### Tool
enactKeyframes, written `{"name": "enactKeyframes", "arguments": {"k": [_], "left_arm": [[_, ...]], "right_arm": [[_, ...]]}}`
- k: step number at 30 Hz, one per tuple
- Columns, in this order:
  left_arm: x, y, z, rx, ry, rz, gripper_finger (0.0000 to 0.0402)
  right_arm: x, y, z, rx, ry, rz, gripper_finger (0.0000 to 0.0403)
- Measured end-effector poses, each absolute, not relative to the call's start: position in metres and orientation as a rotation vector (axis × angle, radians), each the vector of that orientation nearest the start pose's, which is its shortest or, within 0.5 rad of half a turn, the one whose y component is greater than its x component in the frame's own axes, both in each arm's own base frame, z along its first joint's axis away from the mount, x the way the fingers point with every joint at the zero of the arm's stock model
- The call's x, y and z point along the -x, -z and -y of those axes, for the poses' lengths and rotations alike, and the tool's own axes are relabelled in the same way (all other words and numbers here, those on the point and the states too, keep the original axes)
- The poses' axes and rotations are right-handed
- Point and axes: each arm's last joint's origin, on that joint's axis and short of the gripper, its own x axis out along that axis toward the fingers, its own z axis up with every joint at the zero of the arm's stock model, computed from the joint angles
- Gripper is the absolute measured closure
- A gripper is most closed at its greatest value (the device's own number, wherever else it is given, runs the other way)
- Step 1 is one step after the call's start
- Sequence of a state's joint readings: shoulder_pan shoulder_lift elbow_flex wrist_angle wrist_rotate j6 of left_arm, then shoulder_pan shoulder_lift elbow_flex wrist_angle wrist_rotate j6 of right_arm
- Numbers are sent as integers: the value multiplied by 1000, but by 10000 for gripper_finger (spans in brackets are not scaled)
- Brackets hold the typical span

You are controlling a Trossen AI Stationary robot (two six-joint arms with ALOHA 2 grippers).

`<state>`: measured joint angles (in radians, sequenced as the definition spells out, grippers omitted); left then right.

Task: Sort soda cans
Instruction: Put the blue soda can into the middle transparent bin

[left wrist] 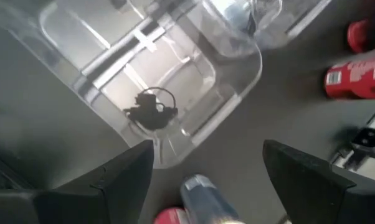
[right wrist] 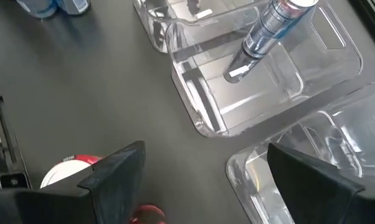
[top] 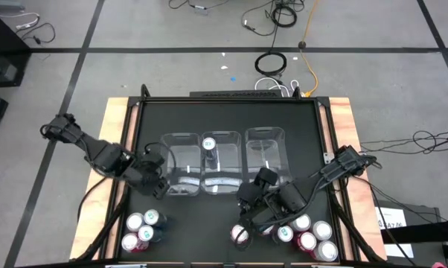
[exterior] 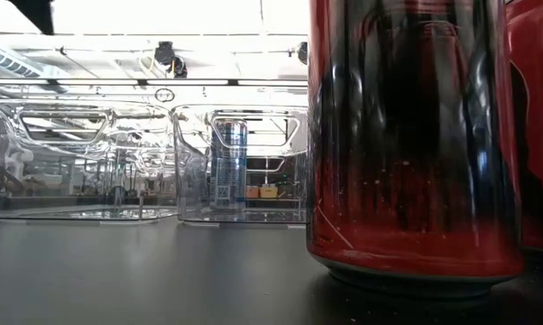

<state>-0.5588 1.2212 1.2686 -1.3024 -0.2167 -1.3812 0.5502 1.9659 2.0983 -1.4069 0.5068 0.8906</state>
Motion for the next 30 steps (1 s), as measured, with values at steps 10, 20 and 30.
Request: {"name": "enactKeyframes", "arguments": {"k": [10,20,30], "left_arm": [[-164,-315,152,778,-539,-1175,91],[-166,-301,178,829,-534,-1254,91],[-174,-285,188,747,-536,-1329,92]], "right_arm": [[-330,-350,-197,-116,393,-999,74],[-329,-350,-198,-81,372,-1006,74],[-329,-350,-198,-83,372,-1007,74]]}}
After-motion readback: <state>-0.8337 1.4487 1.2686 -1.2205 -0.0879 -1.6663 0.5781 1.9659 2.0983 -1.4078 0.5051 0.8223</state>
